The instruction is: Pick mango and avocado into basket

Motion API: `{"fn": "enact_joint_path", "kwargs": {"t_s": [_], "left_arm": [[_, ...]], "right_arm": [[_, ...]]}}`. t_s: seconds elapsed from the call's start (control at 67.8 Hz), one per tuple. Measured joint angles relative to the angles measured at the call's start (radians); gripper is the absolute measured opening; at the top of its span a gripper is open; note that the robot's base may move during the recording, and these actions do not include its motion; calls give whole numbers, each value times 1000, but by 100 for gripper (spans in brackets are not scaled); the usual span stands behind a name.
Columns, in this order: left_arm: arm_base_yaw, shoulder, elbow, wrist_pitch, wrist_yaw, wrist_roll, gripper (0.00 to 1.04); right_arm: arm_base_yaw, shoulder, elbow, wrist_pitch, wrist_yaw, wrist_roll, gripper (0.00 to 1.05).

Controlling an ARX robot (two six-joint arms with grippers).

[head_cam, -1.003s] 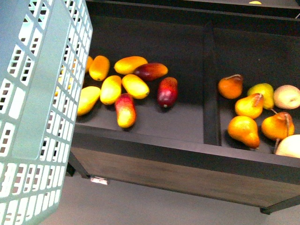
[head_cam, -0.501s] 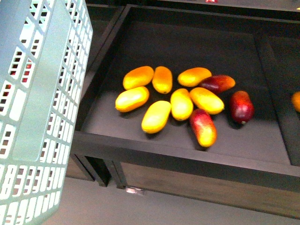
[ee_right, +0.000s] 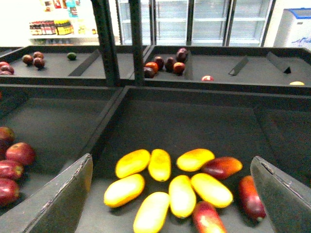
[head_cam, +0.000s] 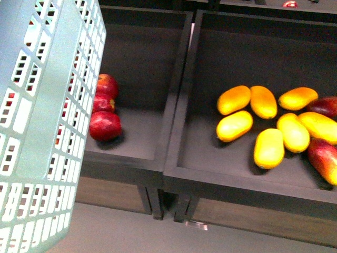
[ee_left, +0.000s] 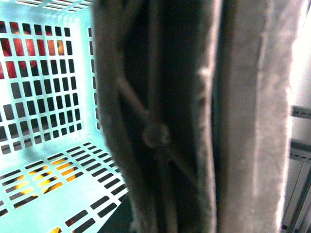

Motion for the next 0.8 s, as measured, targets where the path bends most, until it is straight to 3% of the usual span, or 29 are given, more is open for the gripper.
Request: {"fn": "enact_joint_path", "kwargs": {"t_s": [0.796], "left_arm": [[6, -2, 0, 0, -32, 18, 14]], "right_arm": [[-1, -1, 0, 0, -7, 0, 96]]}}
